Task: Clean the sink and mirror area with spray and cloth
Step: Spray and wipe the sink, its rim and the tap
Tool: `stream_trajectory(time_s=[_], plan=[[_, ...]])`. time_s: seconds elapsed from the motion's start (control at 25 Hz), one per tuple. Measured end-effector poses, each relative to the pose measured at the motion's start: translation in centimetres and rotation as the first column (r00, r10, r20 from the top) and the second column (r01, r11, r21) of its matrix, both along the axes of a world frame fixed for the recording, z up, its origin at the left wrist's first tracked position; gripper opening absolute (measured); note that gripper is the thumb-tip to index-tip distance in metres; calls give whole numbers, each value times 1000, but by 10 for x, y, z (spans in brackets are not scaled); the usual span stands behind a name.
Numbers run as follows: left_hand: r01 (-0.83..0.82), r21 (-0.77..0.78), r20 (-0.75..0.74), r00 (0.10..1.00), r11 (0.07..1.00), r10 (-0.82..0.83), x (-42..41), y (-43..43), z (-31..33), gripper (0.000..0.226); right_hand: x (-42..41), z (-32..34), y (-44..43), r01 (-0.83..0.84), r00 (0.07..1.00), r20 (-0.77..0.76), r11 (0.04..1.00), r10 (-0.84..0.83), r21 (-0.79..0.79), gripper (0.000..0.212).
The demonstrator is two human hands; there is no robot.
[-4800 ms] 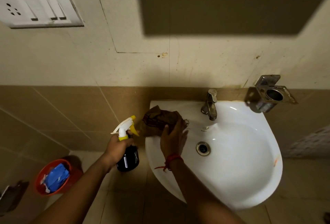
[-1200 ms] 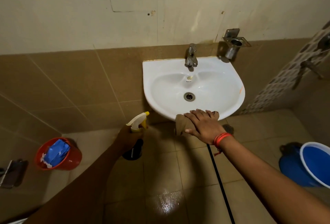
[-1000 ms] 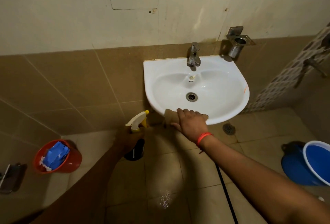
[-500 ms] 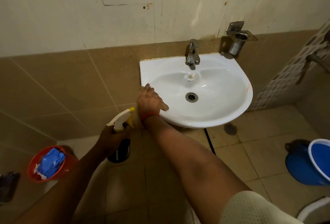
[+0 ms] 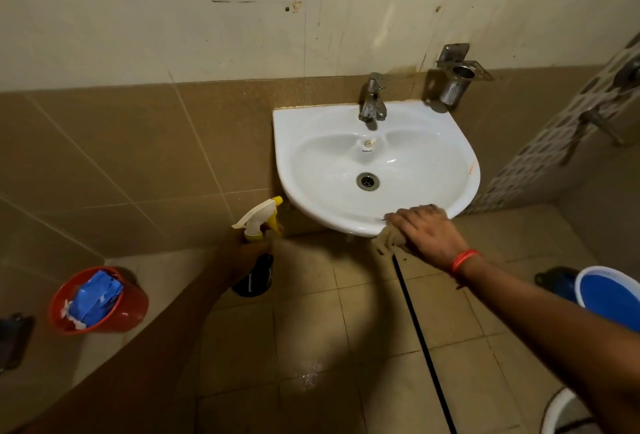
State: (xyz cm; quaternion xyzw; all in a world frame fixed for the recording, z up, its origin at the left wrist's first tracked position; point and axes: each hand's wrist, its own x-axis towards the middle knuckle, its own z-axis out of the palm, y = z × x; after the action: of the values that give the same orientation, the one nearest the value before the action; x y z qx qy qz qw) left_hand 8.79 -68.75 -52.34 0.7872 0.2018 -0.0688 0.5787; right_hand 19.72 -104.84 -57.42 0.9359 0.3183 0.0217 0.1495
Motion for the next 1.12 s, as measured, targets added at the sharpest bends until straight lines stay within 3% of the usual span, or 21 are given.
stream_trajectory(time_s=[0.08, 0.2, 0.28, 0.36, 0.48, 0.56, 0.64, 0.68, 0.72, 0.76, 0.84, 0.88, 0.92, 0.96, 1.0, 1.04, 1.08, 1.12], plan=[[22, 21, -8, 1000, 1000, -22, 2, -3, -1, 47, 17, 17, -7, 1, 984, -175, 996, -17, -94, 61], [56, -17, 8, 998, 998, -56, 4, -7, 1, 39, 11, 34, 53, 197, 913, -380, 976, -148, 95, 62], [66, -35, 14, 998, 997, -65, 5, -4, 1, 28, 15, 41, 117, 446, 774, -561, 881, -293, 155, 68], [40, -48, 2, 999, 998, -39, 9, 4, -1, 11, 22, 43, 189, 567, 680, -670, 793, -299, 222, 70], [-20, -44, -24, 1000, 999, 19, 12, 13, -5, 4, 69, 13, 248, 534, 719, -638, 806, -276, 254, 74], [-54, -9, -43, 998, 999, 53, 8, 17, -4, 17, 82, 17, 254, 551, 755, -590, 763, -285, 337, 71], [-50, 2, -64, 997, 999, 50, 7, 15, -7, 16, 40, 81, 226, 649, 607, -771, 679, -190, 344, 58], [-44, -12, -73, 996, 999, 43, 7, 14, -8, 13, 32, 94, 204, 695, 517, -827, 673, -220, 255, 50], [-29, -21, -76, 997, 999, 28, 7, 11, -8, 13, 11, 126, 175, 687, 517, -813, 697, -268, 207, 45], [-11, -18, -82, 997, 1000, 9, 7, 6, -7, 18, 4, 140, 136, 595, 605, -737, 787, -303, 165, 43], [38, -8, -68, 997, 999, -38, 7, -6, -5, 26, 41, 101, 49, 618, 516, -657, 770, -549, -158, 56], [63, -7, -59, 996, 998, -63, 8, -14, -2, 29, 51, 89, 24, 596, 552, -556, 760, -621, -259, 64], [85, -7, -45, 995, 996, -85, 9, -22, 4, 30, 65, 66, 3, 582, 576, -488, 748, -655, -317, 65], [106, 0, -34, 994, 994, -106, 13, -27, 8, 32, 73, 43, -12, 665, 585, -442, 714, -680, -219, 61], [130, 6, -25, 991, 992, -130, 16, -30, 10, 32, 73, 25, -19, 795, 545, -422, 606, -724, -14, 59], [147, 16, -25, 989, 989, -147, 20, -31, 14, 33, 63, 17, -17, 865, 500, -421, 414, -757, 283, 62], [163, 28, -21, 986, 986, -163, 23, -31, 16, 34, 49, 6, -10, 845, 448, -483, 181, -752, 502, 68], [186, 44, -15, 982, 982, -186, 26, -33, 22, 36, 33, -1, 4, 809, 368, -589, -64, -720, 584, 75]])
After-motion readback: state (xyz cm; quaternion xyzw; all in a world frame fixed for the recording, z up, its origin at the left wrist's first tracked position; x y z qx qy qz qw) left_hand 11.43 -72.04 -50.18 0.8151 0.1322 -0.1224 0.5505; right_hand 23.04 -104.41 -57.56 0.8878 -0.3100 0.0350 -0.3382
